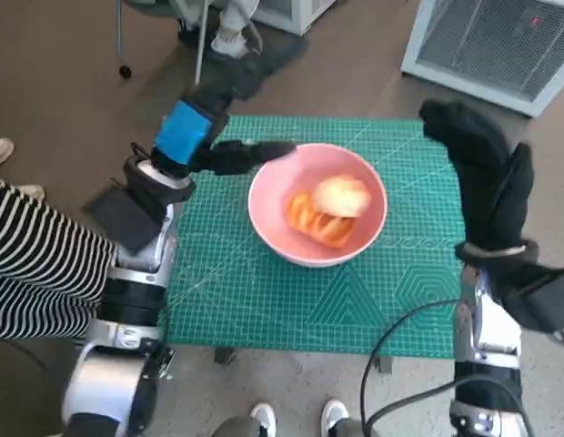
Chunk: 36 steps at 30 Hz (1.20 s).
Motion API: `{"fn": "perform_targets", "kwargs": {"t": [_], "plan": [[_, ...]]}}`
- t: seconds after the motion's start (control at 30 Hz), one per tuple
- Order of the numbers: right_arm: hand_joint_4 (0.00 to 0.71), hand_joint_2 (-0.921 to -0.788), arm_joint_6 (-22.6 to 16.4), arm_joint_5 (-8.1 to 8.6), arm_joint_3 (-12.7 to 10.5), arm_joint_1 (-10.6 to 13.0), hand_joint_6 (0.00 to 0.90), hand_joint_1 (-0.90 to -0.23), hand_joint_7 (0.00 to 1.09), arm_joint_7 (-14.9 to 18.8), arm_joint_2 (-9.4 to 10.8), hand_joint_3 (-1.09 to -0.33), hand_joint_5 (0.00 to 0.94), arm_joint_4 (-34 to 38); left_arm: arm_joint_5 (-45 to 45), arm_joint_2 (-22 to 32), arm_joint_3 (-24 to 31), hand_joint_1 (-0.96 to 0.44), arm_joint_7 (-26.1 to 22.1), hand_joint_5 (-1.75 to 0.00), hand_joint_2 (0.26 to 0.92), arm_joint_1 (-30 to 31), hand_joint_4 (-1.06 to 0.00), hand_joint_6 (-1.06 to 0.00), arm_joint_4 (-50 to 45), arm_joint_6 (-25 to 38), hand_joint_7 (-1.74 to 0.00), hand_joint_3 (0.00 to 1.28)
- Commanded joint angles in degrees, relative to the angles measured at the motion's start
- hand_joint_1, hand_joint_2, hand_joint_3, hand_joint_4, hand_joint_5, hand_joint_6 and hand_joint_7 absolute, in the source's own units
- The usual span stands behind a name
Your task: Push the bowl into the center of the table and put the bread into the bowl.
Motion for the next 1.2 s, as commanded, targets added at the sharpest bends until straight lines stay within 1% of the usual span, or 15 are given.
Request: {"fn": "perform_targets", "kwargs": {"t": [0.03,0.1,0.2,0.47,0.67,1.0,1.2], "plan": [[0.185,-0.921,2.18,-1.07,0.33,-0.38,0.042,-0.770,0.57,-1.37,-0.04,-0.753,0.004,-1.56,-5.51,-2.07,2.17,-0.64,-1.56,0.00,0.921,2.92,-0.27,-0.01,-3.70,4.07,-0.72,0.38],[0.191,-0.921,3.08,-1.00,0.45,-0.91,0.051,-0.774,0.58,-1.77,-0.04,-0.748,0.007,-2.36,-7.34,-2.57,2.82,-0.65,-2.95,0.00,0.921,3.92,-0.26,0.00,-3.81,4.64,-0.70,0.38],[0.200,-0.921,3.92,-0.89,0.50,-1.31,0.065,-0.780,0.58,-2.05,-0.08,-0.737,0.011,-2.94,-7.77,-2.88,3.03,-0.65,-3.86,0.00,0.921,4.58,-0.25,0.00,-4.08,5.13,-0.67,0.37],[0.207,-0.921,5.20,-0.95,0.82,-1.40,0.072,-0.800,0.58,-2.46,0.06,-0.719,0.012,-4.30,-1.73,-1.93,2.39,-0.65,-1.53,0.00,0.921,4.79,-0.24,0.00,-4.37,5.52,-0.64,0.37],[0.208,-0.921,5.93,-0.83,0.95,-1.20,0.061,-0.806,0.58,-2.33,-0.03,-0.711,0.010,-5.27,-1.98,-2.56,3.28,-0.67,-1.65,0.00,0.921,5.35,-0.23,0.00,-4.70,5.49,-0.60,0.38],[0.195,-0.921,6.33,-1.88,0.84,-0.91,0.031,-0.797,0.56,-2.56,-0.57,-0.708,0.002,-6.46,-6.71,-4.72,5.12,-0.68,-6.21,0.00,0.921,5.41,-0.21,0.00,-1.57,2.60,-0.54,0.37],[0.194,-0.921,6.66,-2.22,0.62,-1.07,0.031,-0.787,0.56,-2.64,-0.52,-0.716,0.001,-6.81,-6.92,-5.78,5.26,-0.67,-7.25,0.00,0.921,5.25,-0.20,0.00,-1.05,1.96,-0.51,0.37]]}}
